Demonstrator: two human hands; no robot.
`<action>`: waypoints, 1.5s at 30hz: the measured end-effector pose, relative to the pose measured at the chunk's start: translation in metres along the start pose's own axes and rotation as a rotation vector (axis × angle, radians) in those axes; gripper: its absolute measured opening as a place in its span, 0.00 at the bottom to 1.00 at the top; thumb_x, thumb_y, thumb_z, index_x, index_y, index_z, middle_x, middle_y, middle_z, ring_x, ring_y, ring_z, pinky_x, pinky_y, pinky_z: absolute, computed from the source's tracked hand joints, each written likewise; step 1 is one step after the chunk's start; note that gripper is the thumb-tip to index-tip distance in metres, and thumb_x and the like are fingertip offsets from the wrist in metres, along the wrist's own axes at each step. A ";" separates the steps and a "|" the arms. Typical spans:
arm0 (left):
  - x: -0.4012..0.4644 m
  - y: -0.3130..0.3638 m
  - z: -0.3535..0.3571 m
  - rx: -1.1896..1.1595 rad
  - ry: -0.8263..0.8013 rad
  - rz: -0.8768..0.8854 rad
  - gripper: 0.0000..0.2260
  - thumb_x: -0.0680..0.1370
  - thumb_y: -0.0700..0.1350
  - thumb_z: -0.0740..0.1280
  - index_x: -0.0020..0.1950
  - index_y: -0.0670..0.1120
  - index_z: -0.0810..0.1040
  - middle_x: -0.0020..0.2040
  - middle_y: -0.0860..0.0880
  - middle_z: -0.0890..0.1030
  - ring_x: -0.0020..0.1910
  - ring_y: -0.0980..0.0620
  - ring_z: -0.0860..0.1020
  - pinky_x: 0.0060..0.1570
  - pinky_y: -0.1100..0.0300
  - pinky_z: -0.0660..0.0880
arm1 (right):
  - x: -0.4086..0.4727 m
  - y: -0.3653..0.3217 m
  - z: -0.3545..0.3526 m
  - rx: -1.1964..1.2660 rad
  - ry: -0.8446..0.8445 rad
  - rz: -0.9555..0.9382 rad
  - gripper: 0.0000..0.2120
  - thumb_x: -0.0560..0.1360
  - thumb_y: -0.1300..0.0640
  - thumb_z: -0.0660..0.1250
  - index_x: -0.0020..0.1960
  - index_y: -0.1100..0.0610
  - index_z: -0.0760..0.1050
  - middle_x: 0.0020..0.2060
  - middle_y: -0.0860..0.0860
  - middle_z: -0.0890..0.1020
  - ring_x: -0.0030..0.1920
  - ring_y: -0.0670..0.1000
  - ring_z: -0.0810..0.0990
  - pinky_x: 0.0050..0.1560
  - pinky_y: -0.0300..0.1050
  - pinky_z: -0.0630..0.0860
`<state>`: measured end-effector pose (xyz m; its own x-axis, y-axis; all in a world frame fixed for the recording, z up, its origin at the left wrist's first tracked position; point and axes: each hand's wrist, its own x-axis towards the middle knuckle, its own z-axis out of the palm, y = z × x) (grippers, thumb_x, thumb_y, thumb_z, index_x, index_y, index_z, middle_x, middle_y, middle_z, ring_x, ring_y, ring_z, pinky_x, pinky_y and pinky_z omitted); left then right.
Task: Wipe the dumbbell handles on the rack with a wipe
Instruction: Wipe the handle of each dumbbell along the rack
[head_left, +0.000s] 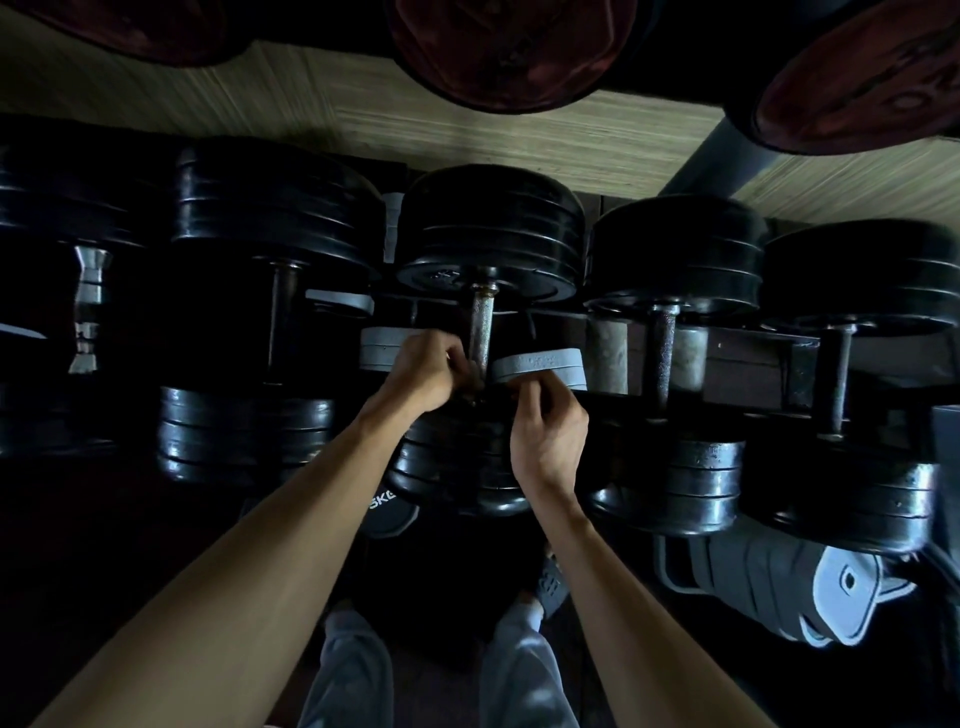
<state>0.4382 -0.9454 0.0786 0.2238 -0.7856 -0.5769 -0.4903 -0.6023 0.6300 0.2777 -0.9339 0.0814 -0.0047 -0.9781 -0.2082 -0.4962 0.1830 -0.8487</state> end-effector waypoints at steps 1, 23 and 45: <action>-0.002 0.003 0.000 -0.126 0.043 0.004 0.15 0.72 0.34 0.73 0.31 0.51 0.76 0.34 0.52 0.79 0.35 0.55 0.77 0.40 0.60 0.73 | 0.000 -0.001 0.000 -0.003 -0.001 0.000 0.13 0.76 0.54 0.59 0.34 0.56 0.73 0.28 0.49 0.76 0.30 0.51 0.73 0.33 0.53 0.72; -0.031 0.007 -0.006 -0.078 0.082 -0.009 0.08 0.71 0.39 0.76 0.37 0.48 0.79 0.39 0.48 0.85 0.39 0.52 0.82 0.42 0.57 0.79 | 0.029 -0.015 -0.020 -0.024 -0.500 0.010 0.29 0.75 0.66 0.64 0.71 0.43 0.72 0.51 0.43 0.76 0.42 0.41 0.77 0.40 0.29 0.73; -0.081 0.106 0.124 -0.167 0.356 0.279 0.07 0.81 0.41 0.65 0.56 0.46 0.81 0.53 0.51 0.84 0.53 0.55 0.81 0.54 0.59 0.78 | 0.078 0.024 -0.174 0.040 -0.178 0.106 0.08 0.77 0.62 0.68 0.43 0.53 0.83 0.41 0.51 0.87 0.44 0.55 0.87 0.49 0.61 0.84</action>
<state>0.2635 -0.9281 0.1280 0.3914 -0.9028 -0.1784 -0.4376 -0.3531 0.8269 0.1145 -1.0229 0.1291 0.1000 -0.9207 -0.3773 -0.4659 0.2918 -0.8354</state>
